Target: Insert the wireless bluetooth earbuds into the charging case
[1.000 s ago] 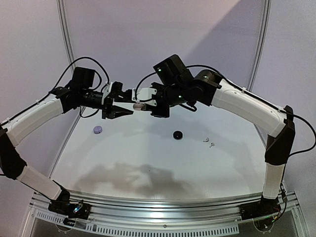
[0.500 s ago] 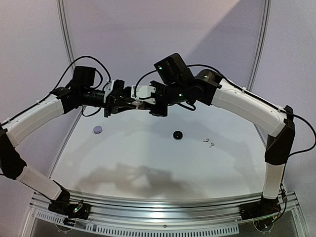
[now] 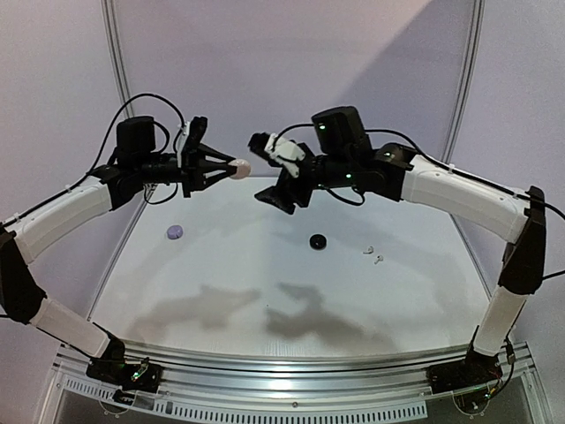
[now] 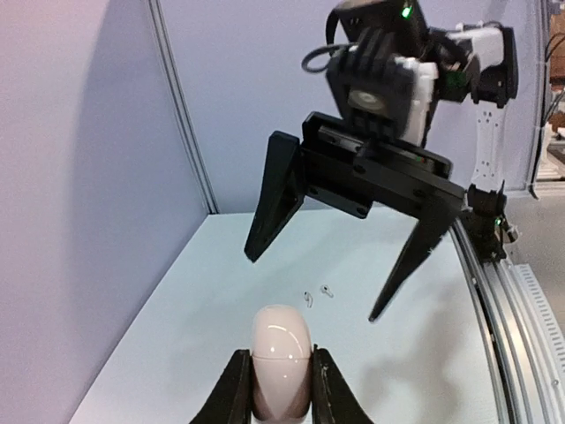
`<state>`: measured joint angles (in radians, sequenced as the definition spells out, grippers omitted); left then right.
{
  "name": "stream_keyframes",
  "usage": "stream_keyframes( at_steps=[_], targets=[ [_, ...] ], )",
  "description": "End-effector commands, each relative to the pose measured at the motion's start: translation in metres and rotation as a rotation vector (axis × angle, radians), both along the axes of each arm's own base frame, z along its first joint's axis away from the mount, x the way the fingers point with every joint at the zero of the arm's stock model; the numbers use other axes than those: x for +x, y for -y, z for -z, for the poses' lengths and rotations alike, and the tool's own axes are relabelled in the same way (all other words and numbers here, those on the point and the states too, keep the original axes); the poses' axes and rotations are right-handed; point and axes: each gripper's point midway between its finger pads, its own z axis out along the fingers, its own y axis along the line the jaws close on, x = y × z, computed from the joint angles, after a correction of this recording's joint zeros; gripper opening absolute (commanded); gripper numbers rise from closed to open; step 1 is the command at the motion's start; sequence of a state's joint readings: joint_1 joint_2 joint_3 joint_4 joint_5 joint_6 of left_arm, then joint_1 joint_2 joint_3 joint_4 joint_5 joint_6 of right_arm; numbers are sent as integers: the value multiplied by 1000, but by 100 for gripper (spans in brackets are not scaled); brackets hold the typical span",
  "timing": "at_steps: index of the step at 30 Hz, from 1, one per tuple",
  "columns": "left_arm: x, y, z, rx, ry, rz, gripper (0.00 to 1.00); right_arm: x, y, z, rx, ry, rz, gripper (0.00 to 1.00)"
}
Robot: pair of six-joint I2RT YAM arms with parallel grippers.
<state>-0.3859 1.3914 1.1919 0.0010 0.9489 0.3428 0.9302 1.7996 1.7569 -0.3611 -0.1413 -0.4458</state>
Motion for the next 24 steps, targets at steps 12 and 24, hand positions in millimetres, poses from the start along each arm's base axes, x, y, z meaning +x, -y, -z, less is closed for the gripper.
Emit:
stream_keyframes(
  at_steps=[12, 24],
  targets=[
    [-37, -3, -78, -377, -216, 140, 0, -32, -23, -111, 675, -368, -339, 73],
    [-44, 1, -77, -368, -187, 166, 0, -39, -44, -98, 608, -385, -378, 27]
  ],
)
